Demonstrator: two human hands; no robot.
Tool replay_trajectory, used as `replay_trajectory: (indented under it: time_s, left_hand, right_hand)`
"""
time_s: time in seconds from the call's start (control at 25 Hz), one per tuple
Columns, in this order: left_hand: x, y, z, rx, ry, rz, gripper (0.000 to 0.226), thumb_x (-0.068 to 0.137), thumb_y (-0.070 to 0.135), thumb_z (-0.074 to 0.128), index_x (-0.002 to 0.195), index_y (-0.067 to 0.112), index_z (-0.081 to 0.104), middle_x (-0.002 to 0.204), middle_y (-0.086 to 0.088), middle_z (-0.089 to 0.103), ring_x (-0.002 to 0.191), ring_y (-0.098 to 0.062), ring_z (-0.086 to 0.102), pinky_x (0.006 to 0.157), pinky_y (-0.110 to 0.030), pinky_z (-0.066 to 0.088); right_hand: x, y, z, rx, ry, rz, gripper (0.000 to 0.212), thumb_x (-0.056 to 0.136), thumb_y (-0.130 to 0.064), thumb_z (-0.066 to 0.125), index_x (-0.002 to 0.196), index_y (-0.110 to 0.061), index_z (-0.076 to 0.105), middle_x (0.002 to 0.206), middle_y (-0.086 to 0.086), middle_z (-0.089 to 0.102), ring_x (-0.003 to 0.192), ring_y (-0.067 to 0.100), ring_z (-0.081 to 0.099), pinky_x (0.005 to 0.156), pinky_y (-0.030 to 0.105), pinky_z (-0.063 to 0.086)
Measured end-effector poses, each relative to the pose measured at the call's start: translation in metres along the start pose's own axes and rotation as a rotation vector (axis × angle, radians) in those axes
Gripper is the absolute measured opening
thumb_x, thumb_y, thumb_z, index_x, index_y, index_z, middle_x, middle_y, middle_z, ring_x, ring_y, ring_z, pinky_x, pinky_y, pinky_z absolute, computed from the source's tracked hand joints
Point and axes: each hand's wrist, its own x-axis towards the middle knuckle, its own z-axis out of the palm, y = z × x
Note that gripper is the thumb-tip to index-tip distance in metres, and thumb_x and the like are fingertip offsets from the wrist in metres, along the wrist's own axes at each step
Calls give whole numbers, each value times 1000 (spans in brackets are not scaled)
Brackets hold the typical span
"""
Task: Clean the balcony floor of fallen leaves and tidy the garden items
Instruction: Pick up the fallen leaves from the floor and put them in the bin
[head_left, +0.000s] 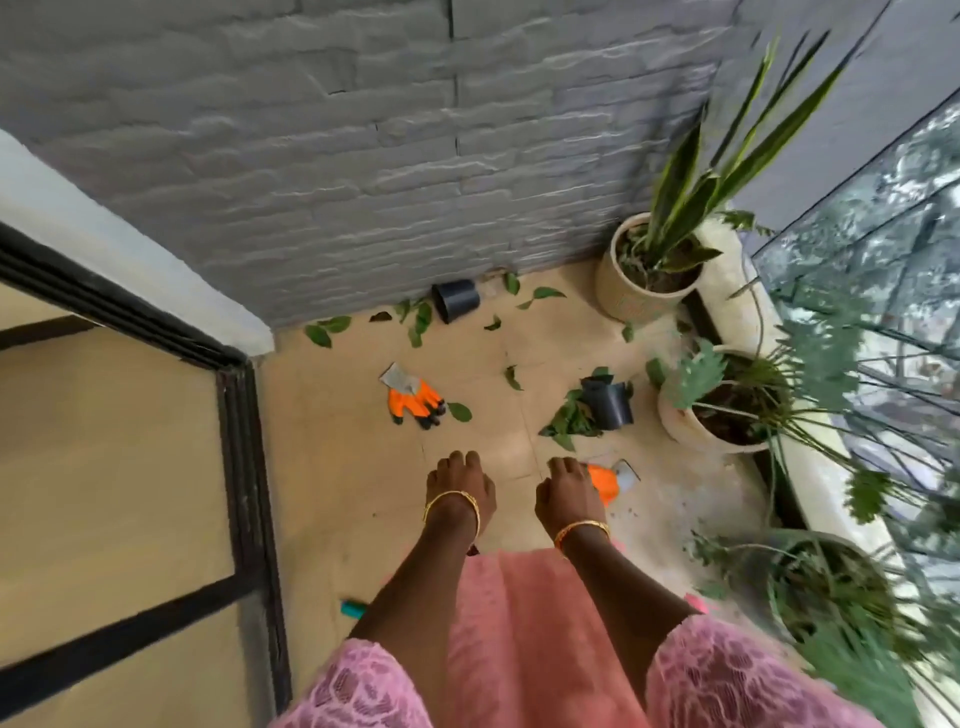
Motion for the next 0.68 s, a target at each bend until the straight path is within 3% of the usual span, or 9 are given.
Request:
replay_trajectory:
  time_s: [0.12, 0.28, 0.52, 0.68]
  left_hand:
    - [66, -24, -20, -52, -61, -33, 43, 98, 30, 37, 137, 12, 38, 137, -10, 43, 127, -26, 42, 101, -36, 36]
    - [164, -65, 4, -103, -140, -120, 39, 97, 28, 37, 133, 13, 41, 133, -9, 44, 124, -27, 43, 97, -37, 39]
    - [329, -135, 124, -199, -189, -304, 39, 97, 27, 40, 133, 11, 44, 133, -13, 46, 124, -30, 44, 99, -38, 39]
    - [414, -171, 201, -458, -210, -554, 48, 97, 34, 44, 136, 6, 43, 140, -18, 45, 129, -34, 43, 103, -37, 37]
  right_hand:
    - [77, -34, 12, 42, -79, 19, 33, 90, -15, 46, 121, -7, 52, 125, 14, 51, 117, 31, 47, 92, 36, 44]
    - [194, -56, 61, 51, -184, 10, 34, 91, -16, 47, 125, -10, 51, 127, 11, 49, 117, 30, 49, 87, 36, 45]
    - [374, -43, 201, -195, -387, -141, 38, 92, -15, 48, 130, -12, 45, 129, 11, 49, 118, 30, 50, 90, 38, 46]
    - [434, -26, 304, -238, -477, -182, 52, 89, -23, 57, 136, -13, 36, 132, 13, 45, 119, 32, 48, 91, 40, 45]
